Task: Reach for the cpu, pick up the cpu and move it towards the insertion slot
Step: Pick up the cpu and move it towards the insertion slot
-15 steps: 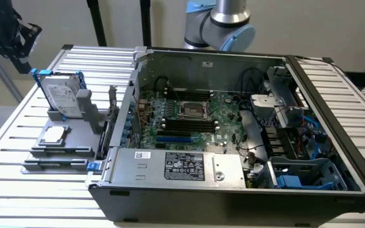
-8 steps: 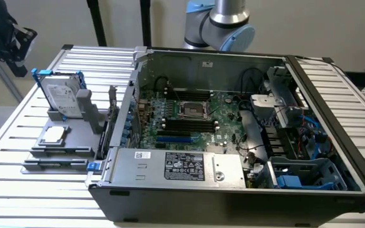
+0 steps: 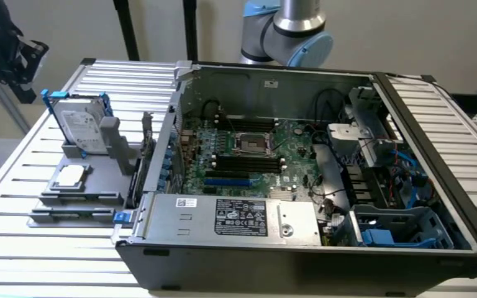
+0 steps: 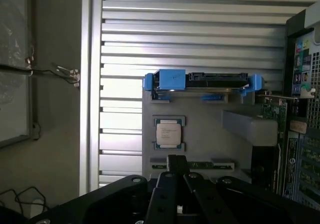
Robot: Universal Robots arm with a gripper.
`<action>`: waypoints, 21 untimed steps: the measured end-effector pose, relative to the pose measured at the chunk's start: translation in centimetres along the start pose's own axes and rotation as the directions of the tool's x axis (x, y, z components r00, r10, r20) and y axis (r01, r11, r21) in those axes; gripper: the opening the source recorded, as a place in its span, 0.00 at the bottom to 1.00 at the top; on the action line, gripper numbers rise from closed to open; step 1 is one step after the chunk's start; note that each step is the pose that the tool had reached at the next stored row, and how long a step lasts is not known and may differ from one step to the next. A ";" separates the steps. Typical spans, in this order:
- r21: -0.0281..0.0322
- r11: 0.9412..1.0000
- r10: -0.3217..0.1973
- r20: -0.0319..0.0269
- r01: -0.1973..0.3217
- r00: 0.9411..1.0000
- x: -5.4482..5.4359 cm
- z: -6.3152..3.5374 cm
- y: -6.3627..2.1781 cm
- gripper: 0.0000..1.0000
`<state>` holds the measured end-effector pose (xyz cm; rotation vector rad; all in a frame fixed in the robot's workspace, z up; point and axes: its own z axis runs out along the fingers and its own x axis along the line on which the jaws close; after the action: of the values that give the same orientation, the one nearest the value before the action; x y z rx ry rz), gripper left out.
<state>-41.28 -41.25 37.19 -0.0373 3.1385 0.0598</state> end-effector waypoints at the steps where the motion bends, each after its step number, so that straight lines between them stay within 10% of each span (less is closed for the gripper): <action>1: 0.000 1.000 0.000 0.000 0.000 1.000 0.0 0.02 0.00 0.12; 12: 0.000 1.000 -0.003 0.000 0.003 1.000 0.0 0.54 -0.01 0.59; 21: 0.000 1.000 -0.005 0.000 0.005 1.000 0.0 1.94 -0.07 0.65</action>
<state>-41.28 -41.25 35.25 -0.0447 3.1384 0.0601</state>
